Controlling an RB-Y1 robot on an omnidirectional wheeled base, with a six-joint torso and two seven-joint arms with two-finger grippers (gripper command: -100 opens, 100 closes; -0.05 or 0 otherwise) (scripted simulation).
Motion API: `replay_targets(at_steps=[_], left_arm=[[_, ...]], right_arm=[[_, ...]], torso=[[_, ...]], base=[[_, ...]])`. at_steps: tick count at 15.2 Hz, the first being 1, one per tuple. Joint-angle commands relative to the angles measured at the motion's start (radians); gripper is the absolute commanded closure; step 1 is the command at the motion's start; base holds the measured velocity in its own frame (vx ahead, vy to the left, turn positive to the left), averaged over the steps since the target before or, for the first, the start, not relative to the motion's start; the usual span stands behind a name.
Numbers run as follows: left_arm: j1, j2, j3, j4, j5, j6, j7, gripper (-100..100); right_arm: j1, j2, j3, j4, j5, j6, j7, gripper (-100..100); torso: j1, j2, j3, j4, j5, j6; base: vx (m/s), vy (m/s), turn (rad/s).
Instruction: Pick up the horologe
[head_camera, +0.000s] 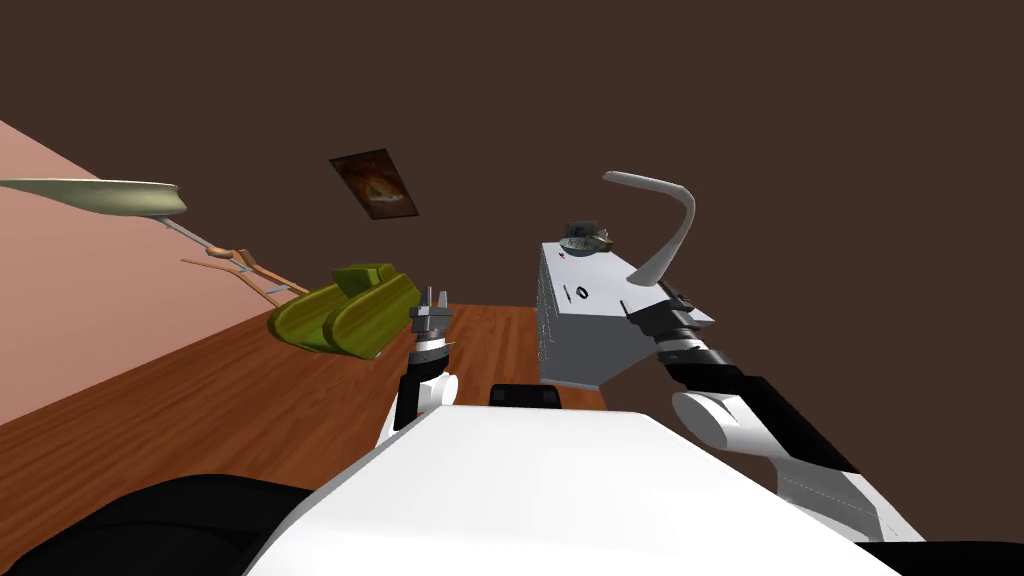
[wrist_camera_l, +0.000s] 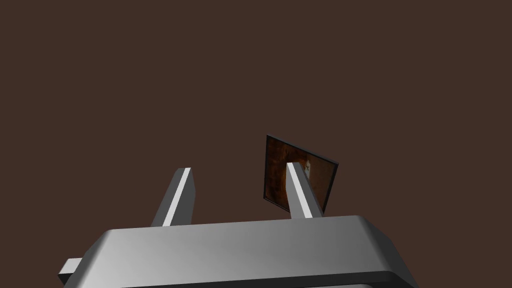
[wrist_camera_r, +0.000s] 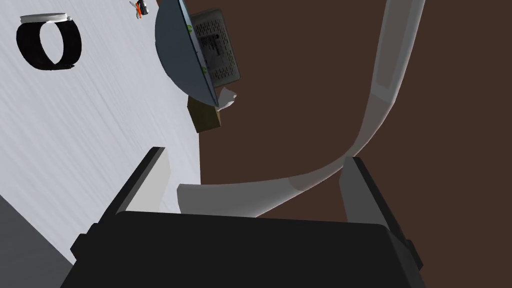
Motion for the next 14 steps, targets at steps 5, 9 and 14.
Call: replay_targets(at_steps=[5,9,14], left_arm=[[0.0,0.0,0.0,0.0,0.0,0.0,0.0,0],[0.0,0.0,0.0,0.0,0.0,0.0,0.0,0],[0.0,0.0,0.0,0.0,0.0,0.0,0.0,0]], right_arm=[[0.042,-0.065,-0.081,-0.001,-0.108,0.116,-0.122,-100],[0.061,-0.091,-0.116,0.0,-0.158,0.168,-0.19,-100],[0.1,-0.143,-0.188,0.003,-0.248,0.252,-0.281,-100]], torso=[[-0.003,0.0,0.0,0.0,0.0,0.0],[-0.003,0.0,0.0,0.0,-0.001,0.0],[-0.002,-0.001,0.0,0.0,0.0,0.0]], base=[[0.045,0.097,-0.045],[0.044,0.099,-0.05],[0.053,0.101,-0.047]])
